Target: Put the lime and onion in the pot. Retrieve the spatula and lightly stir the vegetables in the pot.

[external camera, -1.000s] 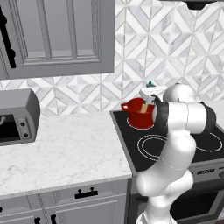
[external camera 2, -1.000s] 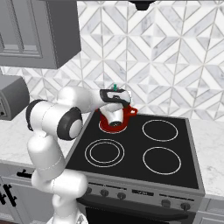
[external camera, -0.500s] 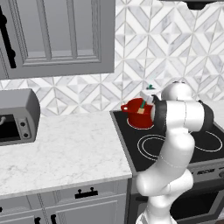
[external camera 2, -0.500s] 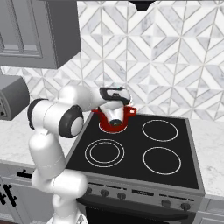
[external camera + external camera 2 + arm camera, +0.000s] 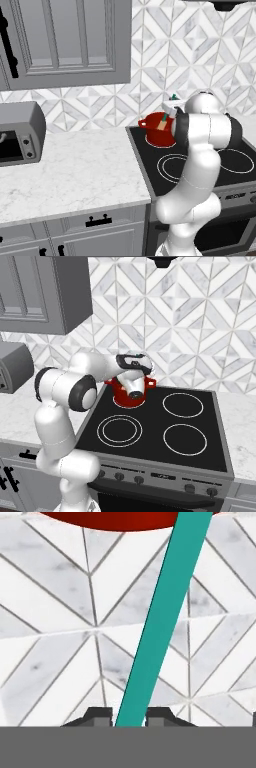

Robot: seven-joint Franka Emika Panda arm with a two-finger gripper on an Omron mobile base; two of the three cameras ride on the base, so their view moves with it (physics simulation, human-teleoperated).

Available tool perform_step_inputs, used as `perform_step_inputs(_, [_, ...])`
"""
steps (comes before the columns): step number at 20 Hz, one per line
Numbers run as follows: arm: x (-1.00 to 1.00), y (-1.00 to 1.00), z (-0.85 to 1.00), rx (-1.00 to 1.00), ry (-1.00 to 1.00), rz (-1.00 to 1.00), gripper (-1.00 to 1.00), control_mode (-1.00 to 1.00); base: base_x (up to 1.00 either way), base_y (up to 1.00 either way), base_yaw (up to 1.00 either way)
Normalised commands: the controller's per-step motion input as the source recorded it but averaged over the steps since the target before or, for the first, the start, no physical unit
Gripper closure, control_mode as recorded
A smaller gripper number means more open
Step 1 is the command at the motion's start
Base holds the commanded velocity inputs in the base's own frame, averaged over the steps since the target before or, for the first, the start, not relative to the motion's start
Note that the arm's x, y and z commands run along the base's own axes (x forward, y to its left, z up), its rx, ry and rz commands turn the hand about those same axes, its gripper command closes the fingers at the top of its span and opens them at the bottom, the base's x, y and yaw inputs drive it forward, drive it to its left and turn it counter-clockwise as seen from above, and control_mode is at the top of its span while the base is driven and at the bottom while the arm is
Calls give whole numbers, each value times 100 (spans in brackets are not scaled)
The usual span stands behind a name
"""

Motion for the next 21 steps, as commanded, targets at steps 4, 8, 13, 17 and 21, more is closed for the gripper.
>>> perform_step_inputs(4, [23,0,-1,-22,-15,0,100,-100,0,0,0])
perform_step_inputs(8, [26,0,0,-23,-8,0,100,-100,0,0,0])
perform_step_inputs(13, [4,-2,7,-31,2,-4,100,-100,0,0,0])
perform_step_inputs(17, [0,-9,23,-36,9,-10,100,-100,0,0,0])
perform_step_inputs(21, [7,0,14,-33,3,-9,100,-100,0,0,0])
